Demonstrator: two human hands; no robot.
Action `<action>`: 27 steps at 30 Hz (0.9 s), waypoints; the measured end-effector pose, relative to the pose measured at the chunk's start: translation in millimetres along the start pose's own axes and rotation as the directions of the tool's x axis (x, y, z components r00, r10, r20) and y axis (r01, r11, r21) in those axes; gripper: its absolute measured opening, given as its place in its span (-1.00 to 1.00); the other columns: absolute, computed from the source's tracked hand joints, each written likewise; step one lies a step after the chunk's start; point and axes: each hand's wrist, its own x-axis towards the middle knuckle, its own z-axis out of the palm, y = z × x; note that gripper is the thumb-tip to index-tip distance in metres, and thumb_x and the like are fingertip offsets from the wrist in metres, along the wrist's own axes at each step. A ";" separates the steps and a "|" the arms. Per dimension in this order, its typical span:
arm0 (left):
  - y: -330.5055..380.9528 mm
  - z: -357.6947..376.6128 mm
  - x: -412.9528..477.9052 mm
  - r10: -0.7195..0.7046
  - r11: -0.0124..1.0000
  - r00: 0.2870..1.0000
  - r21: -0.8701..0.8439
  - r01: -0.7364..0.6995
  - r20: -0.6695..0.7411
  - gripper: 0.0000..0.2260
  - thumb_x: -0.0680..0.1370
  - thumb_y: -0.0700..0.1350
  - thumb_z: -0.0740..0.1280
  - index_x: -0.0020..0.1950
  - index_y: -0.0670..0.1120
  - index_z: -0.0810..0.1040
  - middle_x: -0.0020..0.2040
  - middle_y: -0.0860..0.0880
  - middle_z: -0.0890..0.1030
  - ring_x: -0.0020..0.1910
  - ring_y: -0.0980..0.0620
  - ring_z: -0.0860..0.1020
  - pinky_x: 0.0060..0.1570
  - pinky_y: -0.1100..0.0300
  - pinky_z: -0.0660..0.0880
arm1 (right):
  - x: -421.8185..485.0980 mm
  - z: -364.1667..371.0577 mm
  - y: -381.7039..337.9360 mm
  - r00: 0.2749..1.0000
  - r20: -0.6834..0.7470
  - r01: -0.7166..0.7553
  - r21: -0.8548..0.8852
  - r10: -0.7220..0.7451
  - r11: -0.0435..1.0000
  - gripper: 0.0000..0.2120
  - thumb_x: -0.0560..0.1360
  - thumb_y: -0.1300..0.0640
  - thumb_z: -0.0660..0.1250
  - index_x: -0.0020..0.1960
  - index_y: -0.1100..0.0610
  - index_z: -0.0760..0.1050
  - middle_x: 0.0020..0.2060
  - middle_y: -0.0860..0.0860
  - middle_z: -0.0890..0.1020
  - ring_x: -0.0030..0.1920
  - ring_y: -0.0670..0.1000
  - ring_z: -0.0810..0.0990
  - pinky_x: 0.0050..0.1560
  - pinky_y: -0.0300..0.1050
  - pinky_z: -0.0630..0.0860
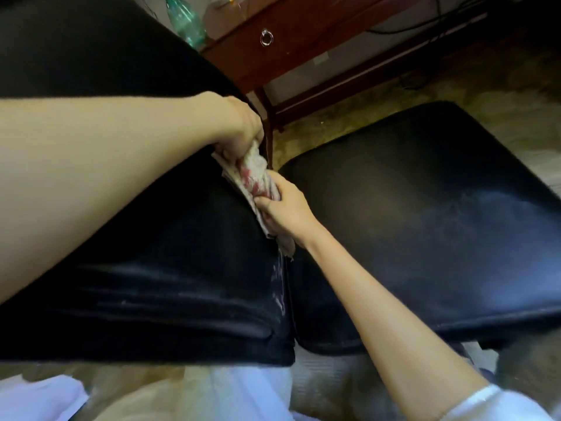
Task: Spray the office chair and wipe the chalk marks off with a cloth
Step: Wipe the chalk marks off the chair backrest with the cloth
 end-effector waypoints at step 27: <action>154.1 70.4 -148.6 -0.133 0.965 0.900 -0.261 0.022 -0.415 -0.73 0.53 -0.21 0.26 0.19 -0.08 0.28 0.08 -0.06 0.41 0.06 -0.03 0.35 -0.06 0.16 0.26 | -175.4 42.2 40.0 0.945 -0.301 -0.059 0.222 0.126 0.973 -0.57 0.43 0.41 0.18 0.18 0.02 0.50 -0.01 0.04 0.63 0.01 -0.06 0.60 0.04 -0.16 0.52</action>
